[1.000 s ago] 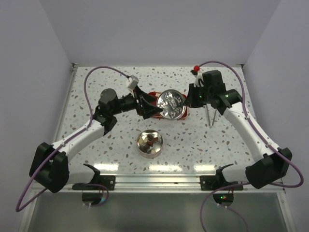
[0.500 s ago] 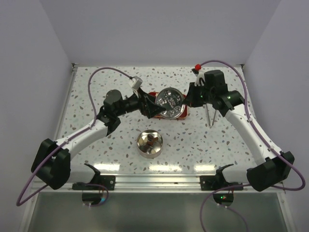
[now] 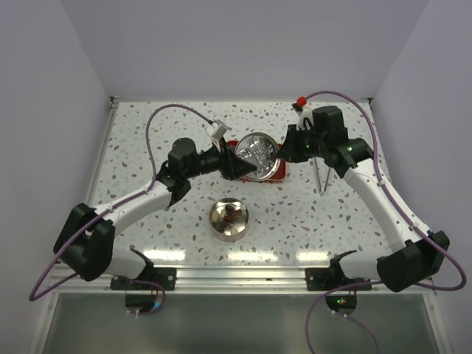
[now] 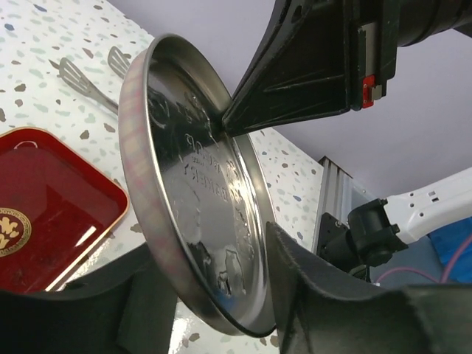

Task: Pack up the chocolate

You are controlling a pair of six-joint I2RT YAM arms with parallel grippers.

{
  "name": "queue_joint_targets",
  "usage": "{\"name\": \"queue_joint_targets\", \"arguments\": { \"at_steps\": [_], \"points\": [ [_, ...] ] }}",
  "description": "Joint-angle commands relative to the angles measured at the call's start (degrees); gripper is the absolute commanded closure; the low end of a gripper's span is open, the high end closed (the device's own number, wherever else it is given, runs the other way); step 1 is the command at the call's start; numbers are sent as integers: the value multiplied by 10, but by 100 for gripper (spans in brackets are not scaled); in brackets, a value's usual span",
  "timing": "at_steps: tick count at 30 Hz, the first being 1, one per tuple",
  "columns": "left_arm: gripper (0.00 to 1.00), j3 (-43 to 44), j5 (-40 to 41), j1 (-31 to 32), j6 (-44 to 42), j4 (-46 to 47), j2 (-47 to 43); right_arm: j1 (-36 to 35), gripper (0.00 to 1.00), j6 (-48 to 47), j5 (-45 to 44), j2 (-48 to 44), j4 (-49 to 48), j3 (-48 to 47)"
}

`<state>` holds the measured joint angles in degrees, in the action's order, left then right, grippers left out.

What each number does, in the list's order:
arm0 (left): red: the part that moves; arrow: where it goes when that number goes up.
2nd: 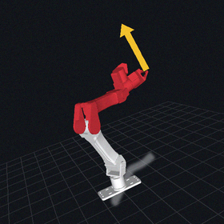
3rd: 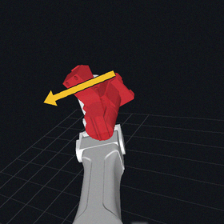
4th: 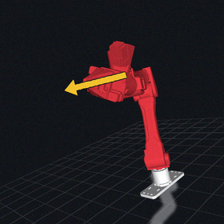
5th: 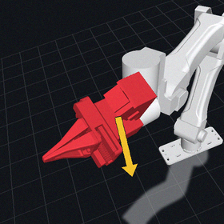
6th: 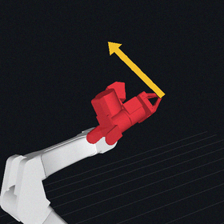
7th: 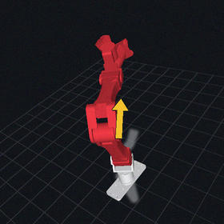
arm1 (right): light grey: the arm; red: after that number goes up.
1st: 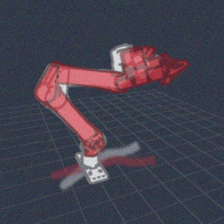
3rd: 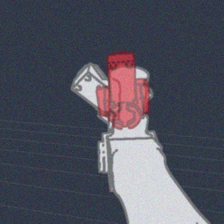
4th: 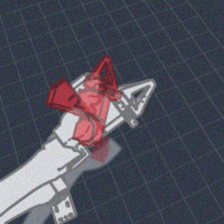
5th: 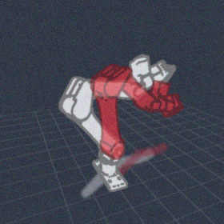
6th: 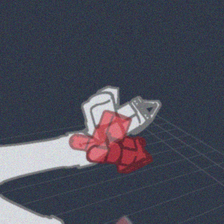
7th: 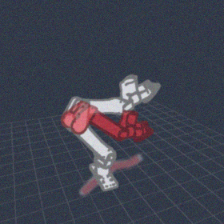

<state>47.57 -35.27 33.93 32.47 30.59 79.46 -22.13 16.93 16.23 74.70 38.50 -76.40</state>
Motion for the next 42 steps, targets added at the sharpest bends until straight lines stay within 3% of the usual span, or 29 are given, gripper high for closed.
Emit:
{"name": "queue_joint_targets", "arguments": {
  "at_steps": [1,6,10,14,19,27,34,42],
  "points": [
    [53,25,4,3,2,14,10,-3,90,-7,22,-10,-19,1],
    [68,31,10,3,1,10,17,-3,79,-8,21,-7,-19,4],
    [80,31,18,3,-4,1,21,-3,76,-11,20,-6,-20,7],
    [100,34,19,3,-5,0,27,-3,76,-14,20,-4,-22,12],
    [100,40,17,3,-13,-9,30,-3,73,-17,21,-3,-21,14],
    [100,74,128,1,-120,-132,13,-3,47,-36,-16,-15,10,-2],
    [100,77,224,-4,-199,-178,-5,-2,33,-43,-22,-35,22,-32],
    [100,-3,281,-2,-363,-68,-91,19,29,56,75,4,-18,-87]
  ]
}}
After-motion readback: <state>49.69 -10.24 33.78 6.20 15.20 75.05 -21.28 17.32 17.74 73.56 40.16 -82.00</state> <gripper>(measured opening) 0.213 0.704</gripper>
